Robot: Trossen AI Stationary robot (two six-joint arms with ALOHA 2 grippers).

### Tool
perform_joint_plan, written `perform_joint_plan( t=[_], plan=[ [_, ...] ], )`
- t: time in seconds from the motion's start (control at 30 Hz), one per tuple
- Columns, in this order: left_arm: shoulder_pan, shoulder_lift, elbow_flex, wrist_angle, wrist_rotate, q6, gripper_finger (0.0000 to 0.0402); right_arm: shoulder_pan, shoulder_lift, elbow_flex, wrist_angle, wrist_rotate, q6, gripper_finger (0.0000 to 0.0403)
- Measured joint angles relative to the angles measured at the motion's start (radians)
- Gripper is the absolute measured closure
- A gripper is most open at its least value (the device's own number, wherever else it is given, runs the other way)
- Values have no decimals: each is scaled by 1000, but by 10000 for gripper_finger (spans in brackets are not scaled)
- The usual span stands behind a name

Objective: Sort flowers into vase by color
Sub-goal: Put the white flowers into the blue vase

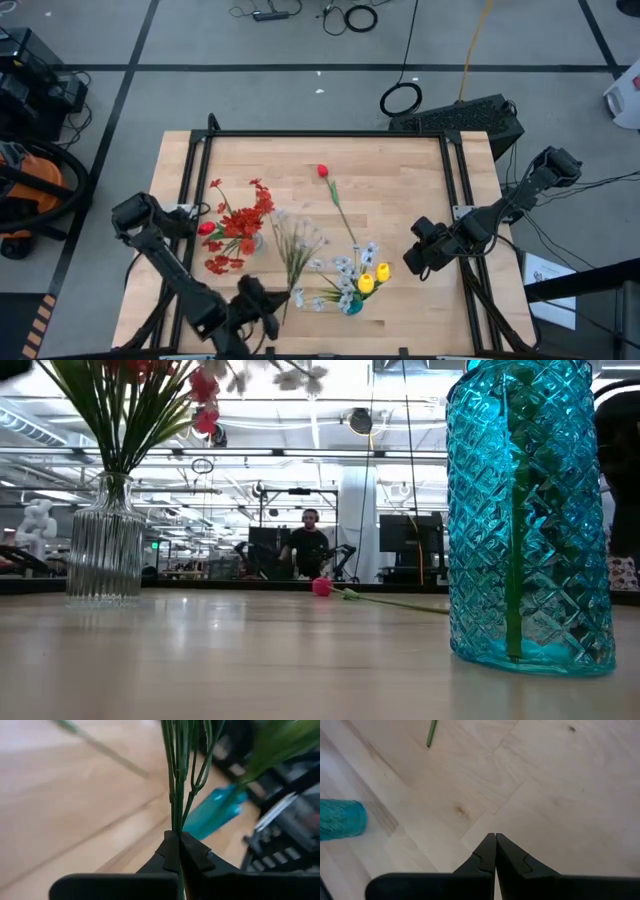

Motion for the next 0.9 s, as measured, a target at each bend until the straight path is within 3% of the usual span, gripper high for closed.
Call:
perform_joint_plan(
  t=[0.2,0.6,0.9],
  plan=[
    [-78,0,0,122,-154,207,400,0,0,0,15,13,111,403],
    [-119,-50,2,228,-119,563,400,1,0,0,99,24,220,403],
    [-152,-146,2,223,-151,583,401,76,-6,29,47,24,210,403]
  ],
)
